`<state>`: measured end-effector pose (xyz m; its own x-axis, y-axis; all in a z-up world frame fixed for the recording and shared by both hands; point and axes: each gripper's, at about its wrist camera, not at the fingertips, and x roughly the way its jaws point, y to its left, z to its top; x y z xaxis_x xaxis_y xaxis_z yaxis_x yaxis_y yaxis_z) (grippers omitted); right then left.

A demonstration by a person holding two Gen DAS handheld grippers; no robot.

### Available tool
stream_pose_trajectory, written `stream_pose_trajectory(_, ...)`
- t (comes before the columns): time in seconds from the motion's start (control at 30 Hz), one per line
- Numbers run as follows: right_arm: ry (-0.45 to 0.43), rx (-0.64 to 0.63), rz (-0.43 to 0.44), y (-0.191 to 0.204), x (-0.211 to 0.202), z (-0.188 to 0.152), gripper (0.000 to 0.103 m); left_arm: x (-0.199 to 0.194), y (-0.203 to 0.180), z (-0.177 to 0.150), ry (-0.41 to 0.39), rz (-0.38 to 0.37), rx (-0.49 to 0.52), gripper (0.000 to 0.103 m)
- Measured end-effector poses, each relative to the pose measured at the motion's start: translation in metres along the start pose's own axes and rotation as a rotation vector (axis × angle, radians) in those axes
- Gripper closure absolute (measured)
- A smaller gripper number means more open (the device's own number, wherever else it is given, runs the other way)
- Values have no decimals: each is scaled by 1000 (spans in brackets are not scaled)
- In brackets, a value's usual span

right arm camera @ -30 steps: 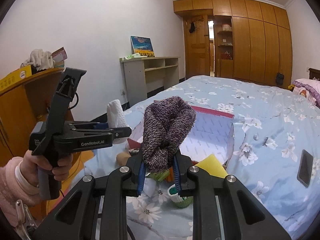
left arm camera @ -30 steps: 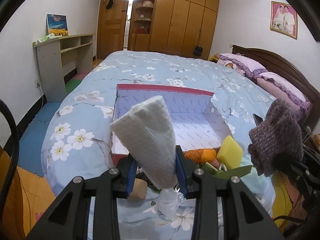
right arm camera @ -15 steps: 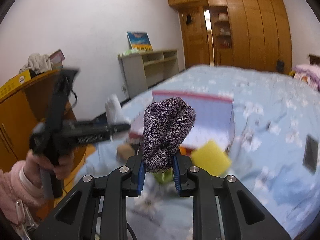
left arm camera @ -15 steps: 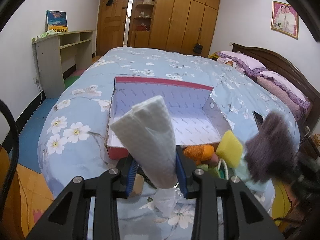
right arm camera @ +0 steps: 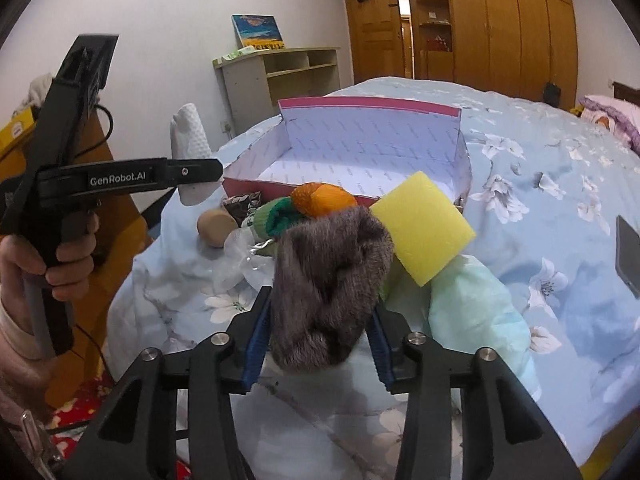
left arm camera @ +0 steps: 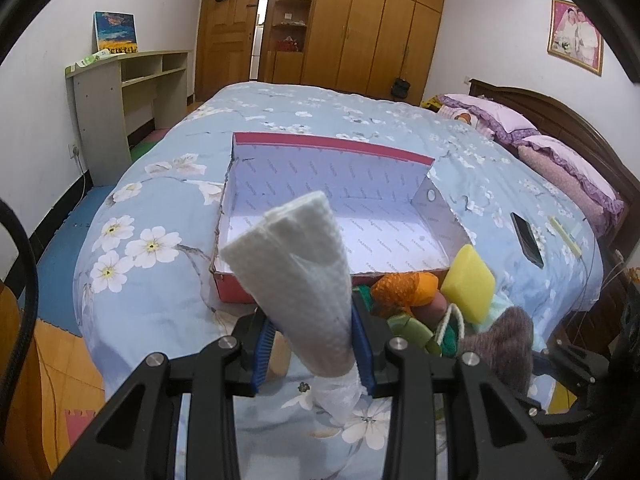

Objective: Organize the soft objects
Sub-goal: 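Lift the white cloth with the left tool while the right tool carries the sock over the box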

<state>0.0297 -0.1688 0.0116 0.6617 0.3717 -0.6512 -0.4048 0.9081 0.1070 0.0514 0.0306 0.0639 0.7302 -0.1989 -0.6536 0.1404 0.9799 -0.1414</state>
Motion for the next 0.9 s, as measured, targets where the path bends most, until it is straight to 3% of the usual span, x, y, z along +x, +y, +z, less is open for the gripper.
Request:
stream_pose_trajectory(0.17, 0, 7, 21, 0, 3, 3, 58, 0, 0, 0, 1, 1, 1, 67)
stream_pose_trajectory(0.23, -10, 20, 40, -2, -1, 4, 71, 0, 0, 0, 1, 2, 4, 67)
stream_pose_trajectory(0.33, -46, 17, 27, -2, -13, 10, 75, 0, 0, 0, 0, 2, 5, 67)
stream_pose_trajectory(0.67, -193, -52, -25, 3, -57, 41, 76, -2, -6, 3, -11, -3, 27, 67)
stream_pose_trajectory(0.9, -232, -66, -51, -2, -65, 62, 76, -2, -8, 8, -15, -2, 36, 67)
